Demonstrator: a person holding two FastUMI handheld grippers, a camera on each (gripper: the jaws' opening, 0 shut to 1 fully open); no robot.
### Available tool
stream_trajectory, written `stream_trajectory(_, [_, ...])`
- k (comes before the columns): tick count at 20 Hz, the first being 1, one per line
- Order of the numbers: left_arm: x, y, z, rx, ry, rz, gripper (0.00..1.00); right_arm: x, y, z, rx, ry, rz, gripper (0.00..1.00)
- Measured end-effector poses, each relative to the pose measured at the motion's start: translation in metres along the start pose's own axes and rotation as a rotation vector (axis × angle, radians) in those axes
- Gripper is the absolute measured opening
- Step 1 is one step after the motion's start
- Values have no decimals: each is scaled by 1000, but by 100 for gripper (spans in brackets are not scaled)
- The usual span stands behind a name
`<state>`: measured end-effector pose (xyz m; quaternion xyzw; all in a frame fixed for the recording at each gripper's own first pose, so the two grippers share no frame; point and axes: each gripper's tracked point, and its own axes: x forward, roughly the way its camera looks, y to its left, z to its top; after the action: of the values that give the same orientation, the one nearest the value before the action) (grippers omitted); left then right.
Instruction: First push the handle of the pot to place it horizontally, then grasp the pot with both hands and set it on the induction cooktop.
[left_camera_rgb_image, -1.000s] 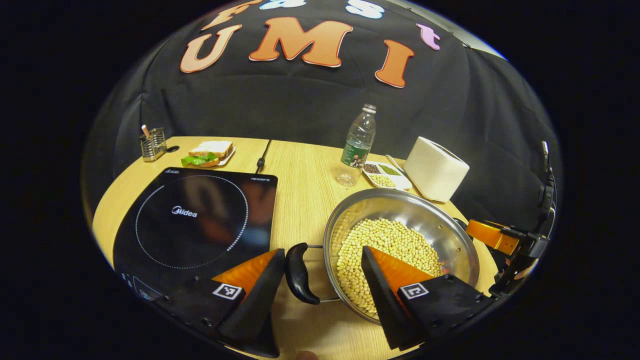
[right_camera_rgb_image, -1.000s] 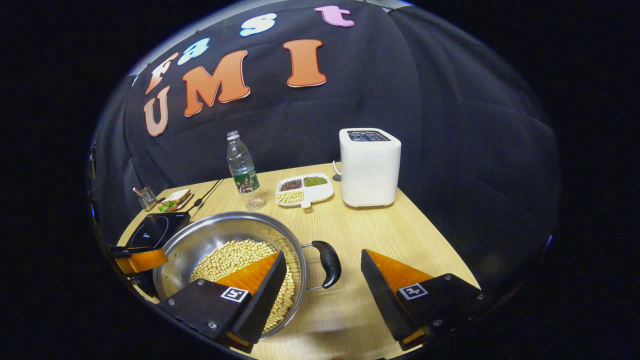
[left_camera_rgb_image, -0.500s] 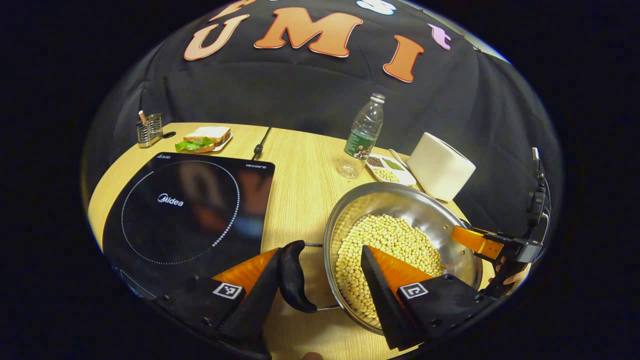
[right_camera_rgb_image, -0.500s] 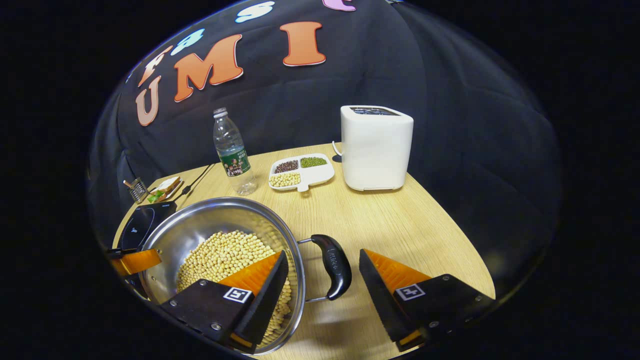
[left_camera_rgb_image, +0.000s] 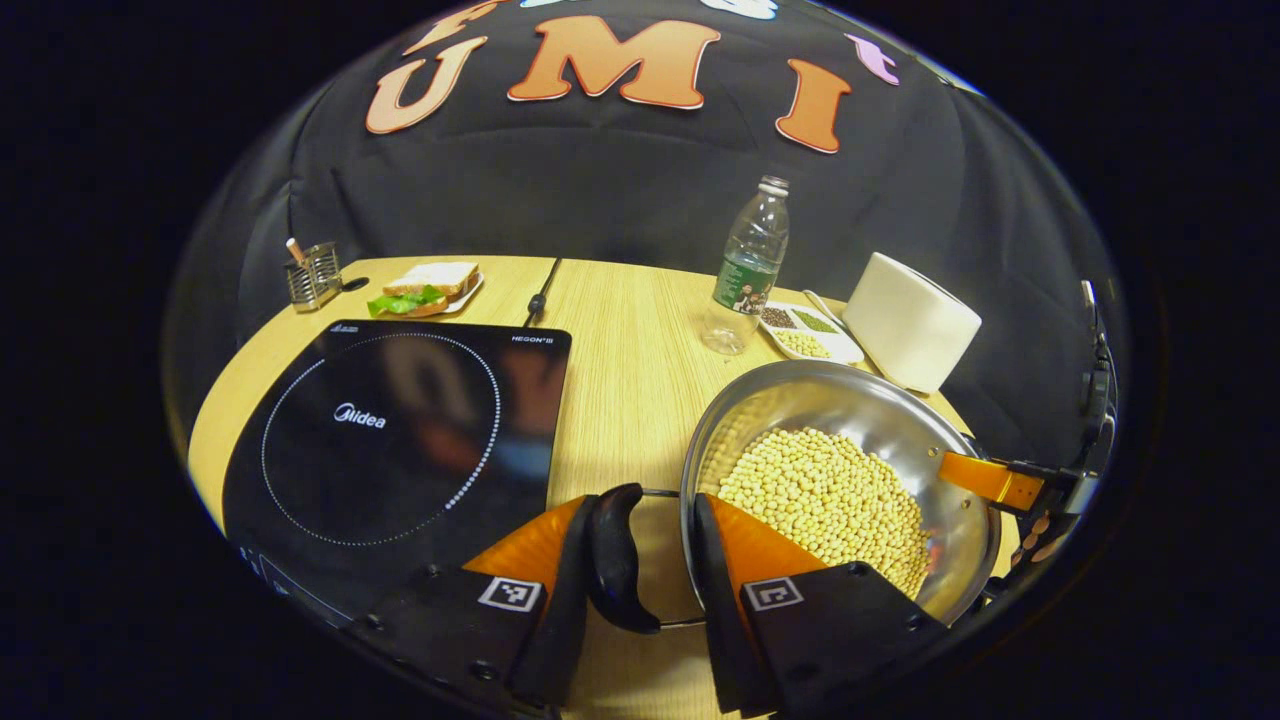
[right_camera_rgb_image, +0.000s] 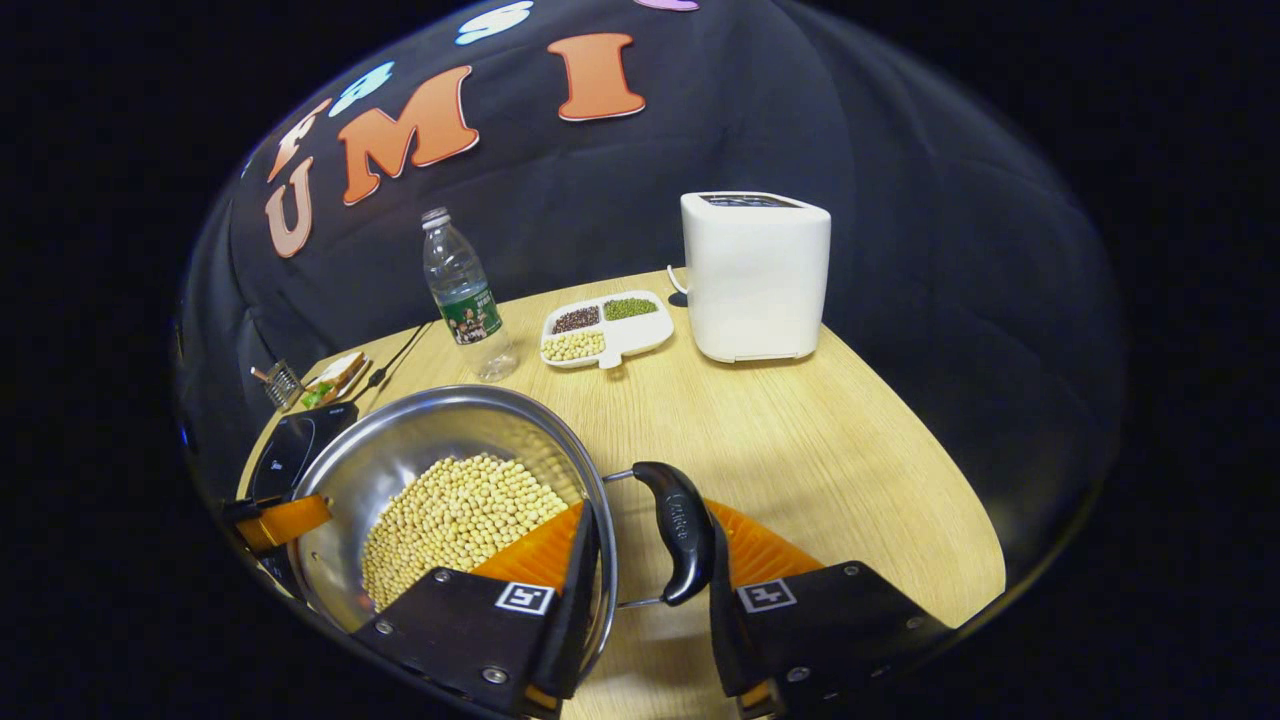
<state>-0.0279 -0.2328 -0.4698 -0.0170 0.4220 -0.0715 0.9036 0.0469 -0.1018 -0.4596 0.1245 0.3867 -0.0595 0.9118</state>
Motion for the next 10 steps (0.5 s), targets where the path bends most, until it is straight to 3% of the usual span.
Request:
stream_trajectory(2, [0,-3,-3,-3,10,-7,55,-5,-1,0,11,-2,-12,46])
stream_trajectory(3, [-1,-3,-5,-13,20,-13,58,-9,-1,3,14,-13,-19,49])
stream_trajectory(10, [-29,-1,27,-32,-28,-44,57,-41,11,30,50,-72,-21,49])
